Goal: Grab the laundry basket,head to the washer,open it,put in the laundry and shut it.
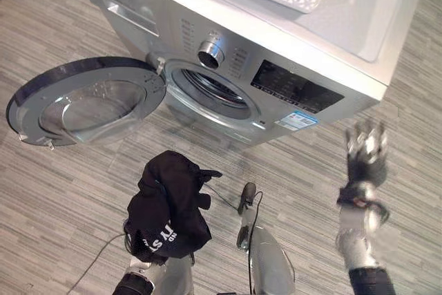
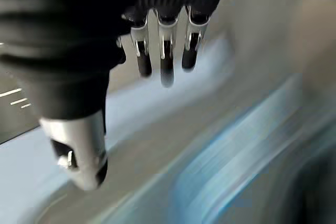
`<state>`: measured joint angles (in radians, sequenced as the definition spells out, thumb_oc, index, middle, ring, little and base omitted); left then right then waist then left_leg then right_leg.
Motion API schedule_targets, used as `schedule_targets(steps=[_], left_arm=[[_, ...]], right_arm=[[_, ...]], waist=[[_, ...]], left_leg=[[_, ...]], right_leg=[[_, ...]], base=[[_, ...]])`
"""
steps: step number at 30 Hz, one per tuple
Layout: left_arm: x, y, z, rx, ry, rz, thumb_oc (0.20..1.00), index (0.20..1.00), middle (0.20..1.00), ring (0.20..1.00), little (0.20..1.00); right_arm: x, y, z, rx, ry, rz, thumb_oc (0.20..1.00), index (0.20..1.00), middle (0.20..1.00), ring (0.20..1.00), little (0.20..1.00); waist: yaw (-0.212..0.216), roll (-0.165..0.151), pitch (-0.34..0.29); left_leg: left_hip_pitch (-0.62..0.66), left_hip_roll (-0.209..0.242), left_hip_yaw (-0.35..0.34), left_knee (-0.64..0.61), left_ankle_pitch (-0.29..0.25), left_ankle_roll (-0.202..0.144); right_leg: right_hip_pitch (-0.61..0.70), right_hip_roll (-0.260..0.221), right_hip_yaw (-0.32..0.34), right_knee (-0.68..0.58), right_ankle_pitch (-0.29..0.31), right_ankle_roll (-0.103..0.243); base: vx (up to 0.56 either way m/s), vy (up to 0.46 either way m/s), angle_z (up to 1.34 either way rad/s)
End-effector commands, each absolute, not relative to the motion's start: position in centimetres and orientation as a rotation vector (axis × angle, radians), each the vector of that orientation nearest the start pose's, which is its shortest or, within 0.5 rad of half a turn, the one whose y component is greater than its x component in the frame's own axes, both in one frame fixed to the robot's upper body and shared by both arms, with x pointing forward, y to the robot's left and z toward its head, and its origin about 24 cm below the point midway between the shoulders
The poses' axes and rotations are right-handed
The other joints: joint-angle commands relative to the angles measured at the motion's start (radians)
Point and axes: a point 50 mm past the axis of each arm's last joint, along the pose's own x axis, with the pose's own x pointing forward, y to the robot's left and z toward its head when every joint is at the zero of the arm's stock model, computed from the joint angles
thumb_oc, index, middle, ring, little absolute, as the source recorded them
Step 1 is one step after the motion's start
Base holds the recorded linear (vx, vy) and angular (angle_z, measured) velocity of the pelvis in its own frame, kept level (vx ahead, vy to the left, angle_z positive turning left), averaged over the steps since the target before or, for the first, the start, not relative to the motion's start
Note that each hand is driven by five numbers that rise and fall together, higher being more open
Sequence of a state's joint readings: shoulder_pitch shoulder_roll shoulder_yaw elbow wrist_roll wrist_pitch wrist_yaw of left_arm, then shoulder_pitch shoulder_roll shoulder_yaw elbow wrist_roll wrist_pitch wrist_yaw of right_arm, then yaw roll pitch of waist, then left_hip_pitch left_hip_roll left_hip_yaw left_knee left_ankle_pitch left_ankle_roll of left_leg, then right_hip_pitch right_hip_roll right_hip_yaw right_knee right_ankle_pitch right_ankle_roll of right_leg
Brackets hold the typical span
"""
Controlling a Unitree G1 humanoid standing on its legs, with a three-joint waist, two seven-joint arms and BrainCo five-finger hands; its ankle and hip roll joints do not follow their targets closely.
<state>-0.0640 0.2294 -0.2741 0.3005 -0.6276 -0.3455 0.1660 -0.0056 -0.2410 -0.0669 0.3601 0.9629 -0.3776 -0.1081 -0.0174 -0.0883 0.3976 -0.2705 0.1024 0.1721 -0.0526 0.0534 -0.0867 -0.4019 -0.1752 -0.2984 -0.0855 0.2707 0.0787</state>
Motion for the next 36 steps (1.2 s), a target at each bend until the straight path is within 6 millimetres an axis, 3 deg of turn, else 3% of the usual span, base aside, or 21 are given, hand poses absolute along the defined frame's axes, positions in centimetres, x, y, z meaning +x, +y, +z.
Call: schedule_targets(steps=[1,5,9,12,14,18,21,23,27,30,36], left_arm=[[25.9,17.8,2.9,-0.351,-0.123,0.133,0.200,0.200,0.200,0.200,0.200],[25.4,18.5,2.2,-0.305,-0.097,0.133,0.200,0.200,0.200,0.200,0.200],[24.9,18.7,1.5,-0.268,-0.054,0.088,0.200,0.200,0.200,0.200,0.200],[25.7,18.3,2.3,-0.263,-0.084,0.055,0.200,0.200,0.200,0.200,0.200],[26.4,17.5,2.8,-0.265,-0.105,0.030,0.200,0.200,0.200,0.200,0.200],[27.6,15.6,3.7,-0.284,-0.138,-0.014,0.200,0.200,0.200,0.200,0.200],[29.5,13.7,5.4,-0.317,-0.193,-0.033,0.200,0.200,0.200,0.200,0.200],[31.0,12.7,7.3,-0.332,-0.248,-0.039,0.200,0.200,0.200,0.200,0.200],[33.0,11.0,9.2,-0.360,-0.281,-0.048,0.200,0.200,0.200,0.200,0.200],[34.1,10.4,9.9,-0.389,-0.280,-0.027,0.200,0.200,0.200,0.200,0.200],[35.6,10.6,11.7,-0.506,-0.304,0.054,0.200,0.200,0.200,0.200,0.200]], right_arm=[[22.2,-27.8,1.1,0.631,-0.164,-0.592,1.000,1.000,1.000,1.000,1.000],[19.9,-29.3,0.6,0.528,-0.133,-0.605,1.000,1.000,1.000,1.000,1.000],[16.8,-30.0,-3.5,0.443,0.103,-0.663,1.000,1.000,1.000,1.000,1.000],[14.5,-29.8,-8.3,0.387,0.391,-0.743,1.000,1.000,1.000,1.000,1.000],[13.9,-29.0,-10.3,0.339,0.536,-0.739,1.000,1.000,1.000,1.000,1.000],[13.9,-27.8,-11.8,0.347,0.638,-0.750,1.000,1.000,1.000,1.000,1.000],[15.7,-26.8,-11.7,0.451,0.610,-0.783,1.000,1.000,1.000,1.000,1.000],[18.1,-26.2,-10.2,0.488,0.504,-0.737,1.000,1.000,1.000,1.000,1.000],[20.8,-26.0,-8.3,0.516,0.391,-0.711,1.000,1.000,1.000,1.000,1.000],[22.5,-25.2,-6.6,0.534,0.303,-0.647,1.000,1.000,1.000,1.000,1.000],[24.1,-23.9,-5.1,0.583,0.219,-0.591,1.000,1.000,1.000,1.000,1.000]], waist=[[-0.020,-0.034,0.009],[-0.039,-0.074,-0.005],[-0.039,-0.098,-0.018],[-0.026,-0.095,-0.007],[-0.017,-0.085,0.004],[-0.015,-0.066,0.021],[-0.034,-0.060,0.033],[-0.053,-0.061,0.041],[-0.092,-0.053,0.036],[-0.118,-0.054,0.028],[-0.146,-0.055,0.008]], left_leg=[[-0.060,0.030,0.003,0.167,-0.150,0.007],[-0.037,0.037,0.035,0.222,-0.204,0.028],[-0.011,0.037,0.025,0.279,-0.236,0.044],[-0.030,0.021,0.002,0.305,-0.243,0.046],[-0.051,0.006,-0.006,0.319,-0.246,0.049],[-0.099,-0.012,-0.014,0.336,-0.244,0.047],[-0.162,-0.021,-0.012,0.347,-0.239,0.046],[-0.221,-0.018,-0.007,0.352,-0.231,0.045],[-0.321,-0.016,-0.016,0.349,-0.212,0.036],[-0.381,-0.012,-0.021,0.351,-0.206,0.032],[-0.469,0.004,-0.032,0.345,-0.192,0.019]], right_leg=[[0.061,-0.119,0.042,0.094,-0.164,0.109],[0.073,-0.110,0.072,0.091,-0.146,0.120],[0.121,-0.119,0.071,0.100,-0.145,0.122],[0.137,-0.135,0.054,0.105,-0.142,0.123],[0.133,-0.145,0.050,0.106,-0.138,0.123],[0.108,-0.164,0.045,0.110,-0.130,0.123],[0.039,-0.174,0.052,0.123,-0.123,0.126],[-0.034,-0.176,0.065,0.142,-0.121,0.126],[-0.144,-0.176,0.089,0.163,-0.120,0.125],[-0.216,-0.169,0.104,0.178,-0.120,0.123],[-0.322,-0.149,0.124,0.190,-0.122,0.120]], base=[[0.00,0.127,-0.13],[0.00,0.108,-0.33],[0.02,0.045,-0.31],[-0.05,0.027,0.10],[-0.07,0.037,0.36],[-0.06,0.029,0.14],[-0.10,0.011,0.10],[-0.11,-0.009,0.00],[-0.06,-0.038,0.06],[-0.03,-0.048,0.01],[0.00,-0.077,-0.01]])
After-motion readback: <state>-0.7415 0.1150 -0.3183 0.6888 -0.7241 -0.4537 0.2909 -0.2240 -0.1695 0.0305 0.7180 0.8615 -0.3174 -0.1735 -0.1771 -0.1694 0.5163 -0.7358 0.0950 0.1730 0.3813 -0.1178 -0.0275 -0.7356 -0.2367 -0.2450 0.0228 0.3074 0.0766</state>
